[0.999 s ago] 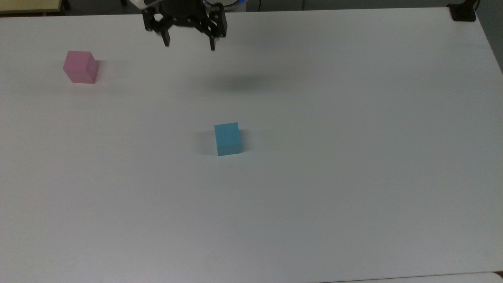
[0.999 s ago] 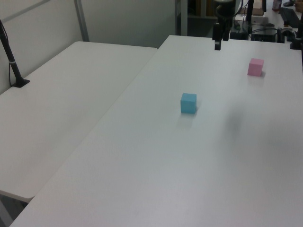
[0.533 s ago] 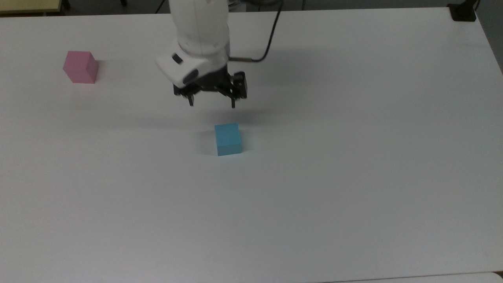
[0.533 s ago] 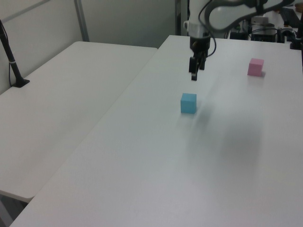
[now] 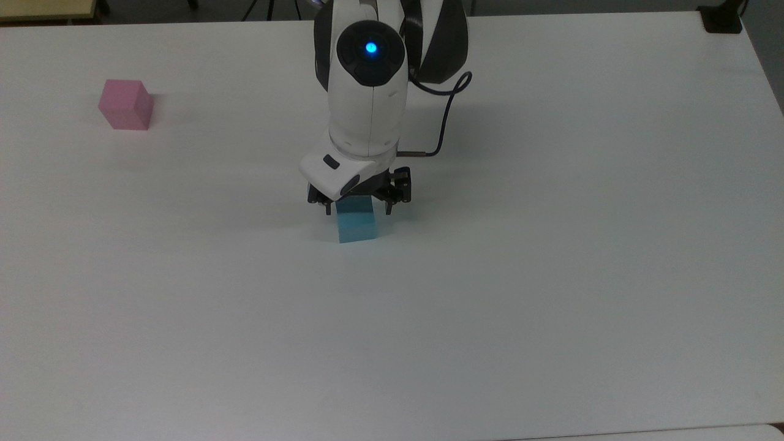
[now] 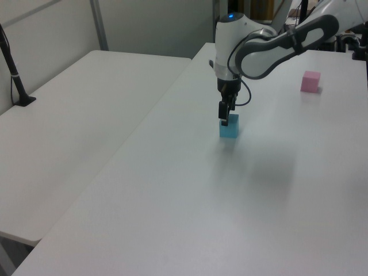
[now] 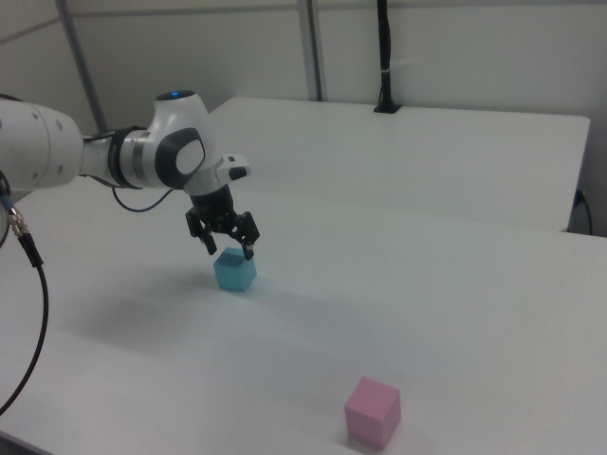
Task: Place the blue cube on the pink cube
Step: 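Lower the gripper around the light-blue cube and close on it, then lift the light-blue cube and carry it over the pink cube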
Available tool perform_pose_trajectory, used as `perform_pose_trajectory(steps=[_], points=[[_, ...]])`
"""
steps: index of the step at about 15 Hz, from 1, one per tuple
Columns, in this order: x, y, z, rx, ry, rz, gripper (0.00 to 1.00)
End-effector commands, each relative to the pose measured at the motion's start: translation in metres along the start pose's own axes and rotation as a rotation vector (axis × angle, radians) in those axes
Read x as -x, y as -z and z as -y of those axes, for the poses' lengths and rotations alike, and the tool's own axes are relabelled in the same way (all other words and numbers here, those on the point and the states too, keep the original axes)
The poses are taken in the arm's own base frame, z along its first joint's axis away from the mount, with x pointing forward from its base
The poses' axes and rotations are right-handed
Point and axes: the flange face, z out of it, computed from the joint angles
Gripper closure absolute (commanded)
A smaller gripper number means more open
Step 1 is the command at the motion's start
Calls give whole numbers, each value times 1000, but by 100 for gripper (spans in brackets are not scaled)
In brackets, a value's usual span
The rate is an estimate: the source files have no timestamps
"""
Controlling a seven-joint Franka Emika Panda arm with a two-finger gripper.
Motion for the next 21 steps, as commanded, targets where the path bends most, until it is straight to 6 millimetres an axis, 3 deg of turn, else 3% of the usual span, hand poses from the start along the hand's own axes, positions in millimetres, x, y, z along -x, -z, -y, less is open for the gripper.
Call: perform_pose_trajectory(steps=[1, 2, 4, 5, 6, 8, 11, 12, 14, 16, 20, 21], points=[[-6, -13, 3, 38, 42, -13, 5], [-6, -15, 5, 48, 50, -11, 20], [-6, -18, 12, 49, 57, -6, 68], [-6, -15, 12, 38, 46, -10, 83], [-6, -8, 11, 34, 36, -17, 90], [-4, 35, -10, 20, 2, -68, 90], [17, 96, -69, -1, -54, -62, 90], [32, 120, -108, 0, -39, -44, 90], [64, 140, -171, -24, -11, 14, 90], [97, 141, -229, -41, -29, 29, 90], [135, 104, -287, -39, -55, 95, 90], [149, 90, -311, -24, -70, 81, 90]])
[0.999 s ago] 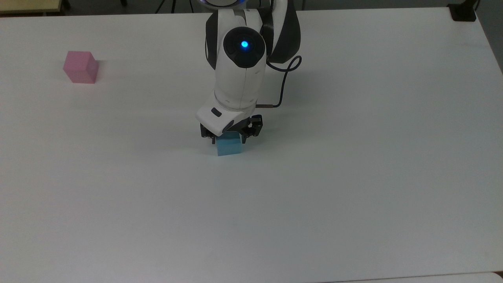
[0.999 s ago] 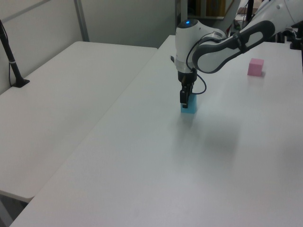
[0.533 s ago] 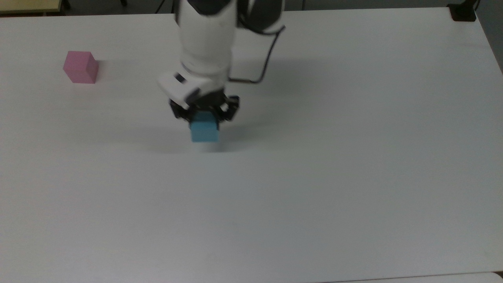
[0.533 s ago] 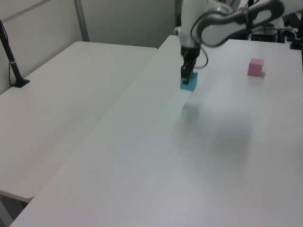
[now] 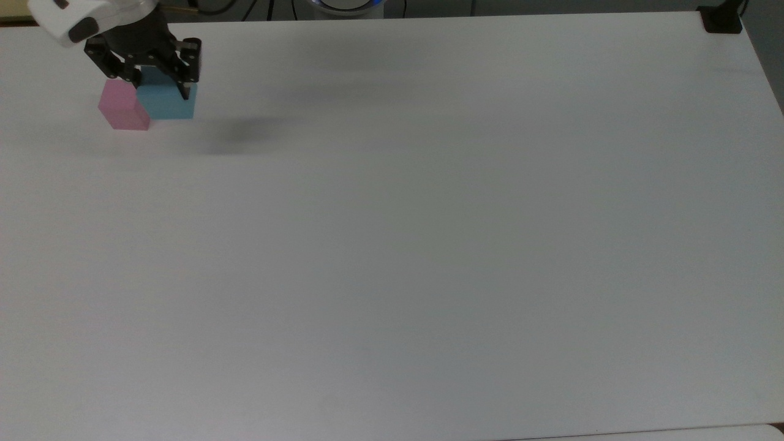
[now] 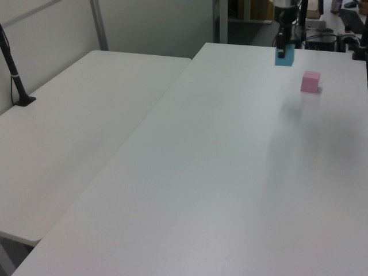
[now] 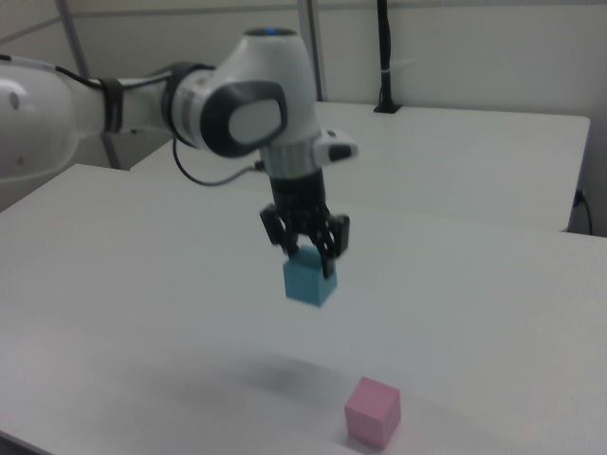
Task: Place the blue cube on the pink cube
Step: 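Lower the light-blue cube onto the pink cube and release it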
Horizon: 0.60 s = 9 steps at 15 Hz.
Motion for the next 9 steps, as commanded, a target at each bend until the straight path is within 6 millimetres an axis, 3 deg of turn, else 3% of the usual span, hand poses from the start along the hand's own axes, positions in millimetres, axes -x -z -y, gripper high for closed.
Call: perform_pose_trajectory(steps=[1, 6, 9], points=[[31, -41, -44, 5, -25, -16, 90], [71, -78, -107, 52, -46, -50, 90], [85, -88, -124, 68, -32, -58, 90]])
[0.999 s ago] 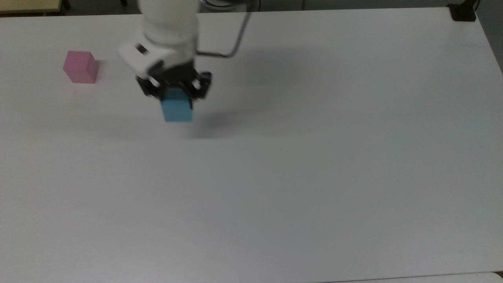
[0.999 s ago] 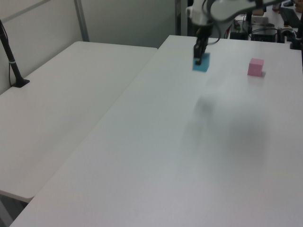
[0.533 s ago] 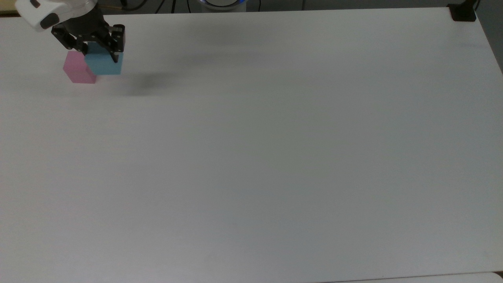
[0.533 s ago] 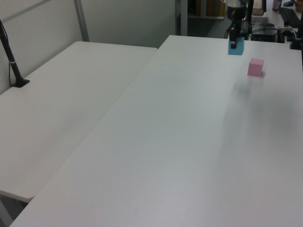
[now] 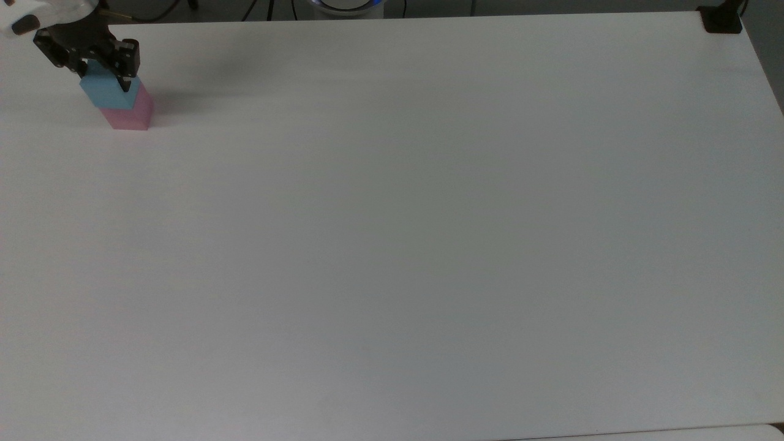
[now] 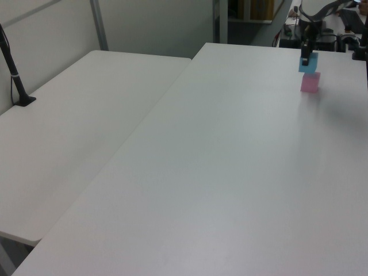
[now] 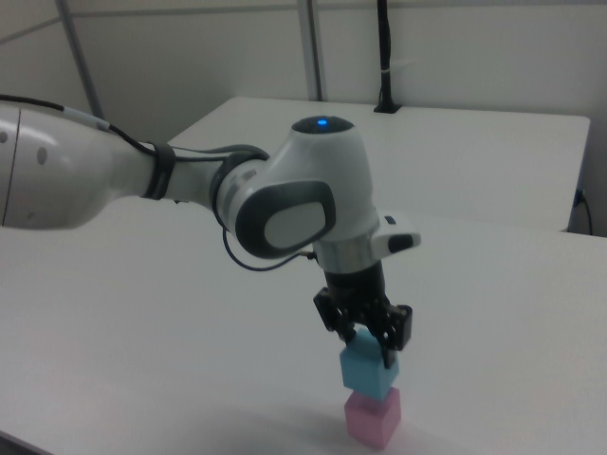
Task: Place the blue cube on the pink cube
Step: 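Lower the light-blue cube onto the pink cube and release it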
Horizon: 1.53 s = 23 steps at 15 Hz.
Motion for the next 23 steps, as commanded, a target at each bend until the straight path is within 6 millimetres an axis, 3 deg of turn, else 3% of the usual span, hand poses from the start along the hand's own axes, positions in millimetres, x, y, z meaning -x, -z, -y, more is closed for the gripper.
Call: perform_pose_trajectory(steps=[1, 3, 5, 10, 12, 13, 14, 17, 19, 22, 23], points=[[17, -10, -13, 7, 35, -29, 90], [20, -17, -11, -1, 49, -16, 89], [18, -19, -9, 5, 49, -21, 79], [16, -29, -2, 10, 26, -28, 76], [16, -30, -1, 13, 24, -33, 59], [16, -31, -1, 12, 24, -30, 40], [16, -31, -1, 11, 23, -29, 1], [17, -28, -1, -2, 18, -22, 0], [19, -13, -2, -30, 18, -2, 0], [8, 55, -3, -79, 24, 23, 0], [2, 75, 6, -88, 7, 26, 0]])
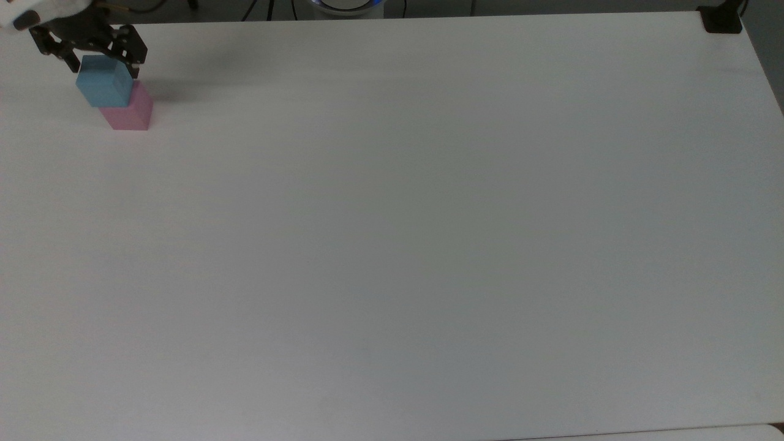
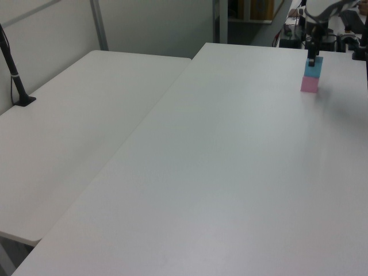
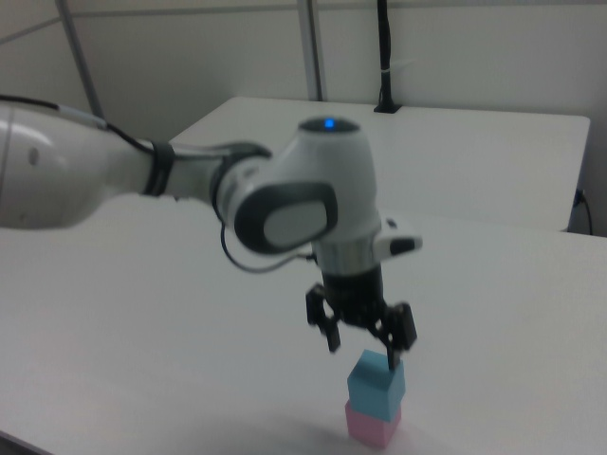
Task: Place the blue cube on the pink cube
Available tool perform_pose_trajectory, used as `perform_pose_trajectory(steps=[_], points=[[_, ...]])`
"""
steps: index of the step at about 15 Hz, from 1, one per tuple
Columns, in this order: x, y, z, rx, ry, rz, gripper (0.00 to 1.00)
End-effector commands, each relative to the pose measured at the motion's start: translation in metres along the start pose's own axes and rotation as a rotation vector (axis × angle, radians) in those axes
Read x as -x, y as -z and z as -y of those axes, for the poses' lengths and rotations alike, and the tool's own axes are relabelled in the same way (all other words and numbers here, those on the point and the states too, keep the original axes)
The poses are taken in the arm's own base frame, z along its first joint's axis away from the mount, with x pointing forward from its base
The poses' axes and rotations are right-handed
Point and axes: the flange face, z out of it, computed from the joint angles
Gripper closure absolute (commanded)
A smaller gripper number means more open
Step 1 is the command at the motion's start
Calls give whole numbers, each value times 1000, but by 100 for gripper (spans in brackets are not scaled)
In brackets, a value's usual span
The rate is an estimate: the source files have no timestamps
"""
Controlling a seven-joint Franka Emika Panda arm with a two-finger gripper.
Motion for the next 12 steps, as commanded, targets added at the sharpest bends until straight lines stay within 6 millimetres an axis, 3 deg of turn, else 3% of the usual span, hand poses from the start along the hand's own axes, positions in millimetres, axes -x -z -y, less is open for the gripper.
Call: perform_pose_trajectory(steps=[1, 3, 6, 8, 10, 12], points=[[-17, 100, 36, -56, -63, -12, 0], [-33, 138, 76, -43, -69, 7, 0], [-51, 165, 159, -35, 20, 43, 0], [-52, 184, 195, -46, 0, 20, 0], [-51, 199, 218, -32, -98, -10, 0], [-50, 208, 220, -32, -97, -21, 0]])
